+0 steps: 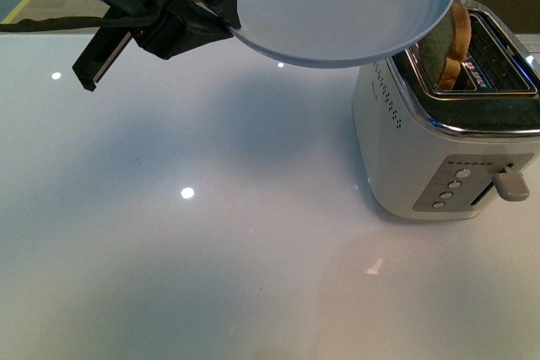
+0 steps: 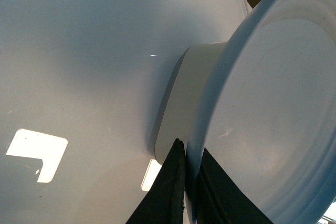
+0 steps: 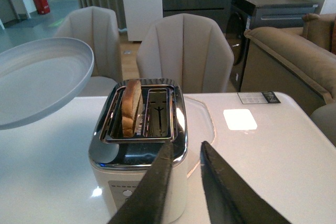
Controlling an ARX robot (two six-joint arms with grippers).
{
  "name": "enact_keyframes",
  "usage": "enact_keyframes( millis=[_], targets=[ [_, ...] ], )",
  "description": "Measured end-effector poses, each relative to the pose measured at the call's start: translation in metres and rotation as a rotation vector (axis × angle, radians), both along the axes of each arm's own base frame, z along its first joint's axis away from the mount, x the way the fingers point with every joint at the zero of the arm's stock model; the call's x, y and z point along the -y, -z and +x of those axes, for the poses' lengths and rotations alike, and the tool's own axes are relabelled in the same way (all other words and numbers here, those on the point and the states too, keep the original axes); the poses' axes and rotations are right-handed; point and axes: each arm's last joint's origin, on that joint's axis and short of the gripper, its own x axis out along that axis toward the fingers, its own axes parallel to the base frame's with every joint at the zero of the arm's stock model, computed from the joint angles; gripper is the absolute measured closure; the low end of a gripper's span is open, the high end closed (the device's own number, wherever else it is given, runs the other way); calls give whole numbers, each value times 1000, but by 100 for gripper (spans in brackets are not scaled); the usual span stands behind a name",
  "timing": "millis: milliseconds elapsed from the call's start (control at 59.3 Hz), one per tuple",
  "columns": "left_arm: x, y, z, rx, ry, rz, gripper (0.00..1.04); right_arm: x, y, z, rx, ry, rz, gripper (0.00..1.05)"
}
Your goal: Left arm holds plate, right arm toasts bread
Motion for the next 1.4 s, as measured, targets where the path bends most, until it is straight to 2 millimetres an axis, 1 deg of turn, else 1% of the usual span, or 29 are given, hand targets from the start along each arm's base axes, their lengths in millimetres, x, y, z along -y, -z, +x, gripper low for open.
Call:
enact_keyframes(
  millis=[101, 135, 354, 422, 658, 759, 877, 927, 1012, 1113, 1180, 1265, 1400],
  targets=[
    [0, 0, 0, 0, 0, 0, 102, 0, 0, 0, 0, 0, 0, 62],
    [0, 0, 0, 0, 0, 0, 102, 0, 0, 0, 0, 0, 0, 55],
    [0, 0, 0, 0, 0, 1, 102, 0, 0, 0, 0, 0, 0, 22],
    [0, 0, 0, 0, -1, 1, 102, 0, 0, 0, 1, 0, 0, 8],
    [-3, 0, 1, 7, 2, 10, 102, 0, 0, 0, 1, 0, 0, 9],
    [-11, 1, 4, 11, -8, 23, 102, 0, 0, 0, 1, 0, 0, 9],
    [-28, 6, 8, 6, -32, 49, 102, 0, 0, 0, 1, 0, 0, 9],
    [-41, 10, 9, 0, -50, 65, 102, 0, 0, 0, 1, 0, 0, 9],
    [-70, 16, 14, -4, -91, 81, 102, 0, 0, 0, 1, 0, 0, 9],
    [-91, 19, 18, 0, -128, 93, 102, 0, 0, 0, 1, 0, 0, 9],
    [-114, 26, 23, -1, -157, 110, 102, 0, 0, 0, 1, 0, 0, 9],
    [-131, 34, 27, -4, -177, 131, 102, 0, 0, 0, 1, 0, 0, 9],
    [-162, 53, 32, -19, -205, 154, 102, 0, 0, 0, 1, 0, 0, 9]
  ],
)
